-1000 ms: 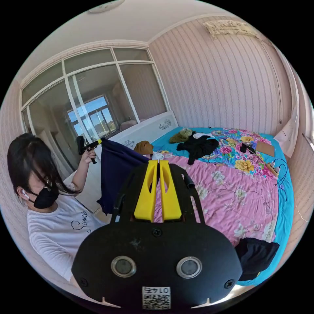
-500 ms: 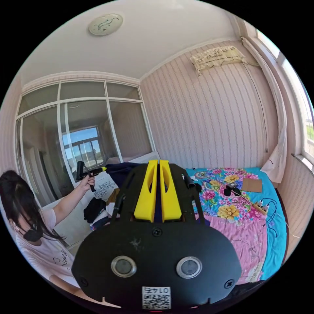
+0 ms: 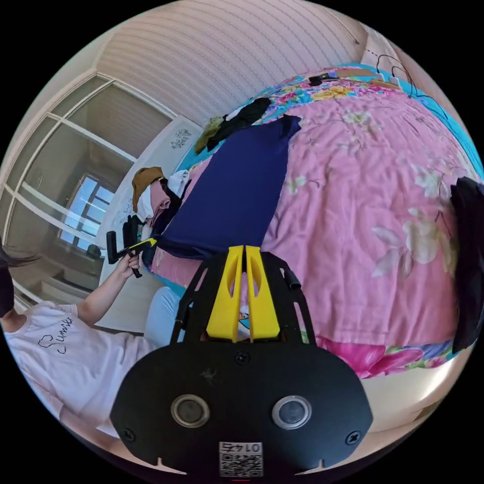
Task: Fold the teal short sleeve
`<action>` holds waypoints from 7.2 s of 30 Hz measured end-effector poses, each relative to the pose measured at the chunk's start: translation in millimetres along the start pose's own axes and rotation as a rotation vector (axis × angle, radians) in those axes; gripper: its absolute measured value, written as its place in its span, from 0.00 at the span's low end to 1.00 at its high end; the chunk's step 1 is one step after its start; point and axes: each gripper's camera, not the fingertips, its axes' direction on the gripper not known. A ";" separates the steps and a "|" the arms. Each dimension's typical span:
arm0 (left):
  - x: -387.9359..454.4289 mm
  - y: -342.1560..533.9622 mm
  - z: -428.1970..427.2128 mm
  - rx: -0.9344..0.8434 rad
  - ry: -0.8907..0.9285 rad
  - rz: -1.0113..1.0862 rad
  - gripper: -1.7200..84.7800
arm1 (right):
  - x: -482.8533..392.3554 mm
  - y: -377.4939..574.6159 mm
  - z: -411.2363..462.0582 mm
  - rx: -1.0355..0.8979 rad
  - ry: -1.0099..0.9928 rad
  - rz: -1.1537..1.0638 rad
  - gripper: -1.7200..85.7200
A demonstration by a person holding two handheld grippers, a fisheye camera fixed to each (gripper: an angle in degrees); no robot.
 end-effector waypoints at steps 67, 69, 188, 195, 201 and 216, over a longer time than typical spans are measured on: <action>64.2 103.1 223.8 -0.556 -0.045 0.263 0.01 | 262.6 70.7 205.9 -0.643 0.247 0.054 0.03; 63.8 105.0 226.4 -0.571 -0.050 0.252 0.01 | 263.5 69.9 203.8 -0.645 0.249 0.056 0.03; 519.1 -835.3 617.4 -0.350 0.067 0.911 0.01 | 394.4 -403.7 97.6 0.252 -0.144 0.396 0.02; 505.3 -822.1 627.5 -0.281 0.221 0.887 0.01 | 387.4 -398.4 123.7 0.277 -0.070 0.438 0.02; 457.7 -806.8 615.8 -0.341 0.225 0.760 0.10 | 387.5 -398.0 173.4 0.238 -0.084 0.511 0.02; 68.5 -528.3 332.8 -0.012 -0.154 -0.151 0.07 | 257.9 -440.0 319.5 -0.111 -0.039 0.154 0.02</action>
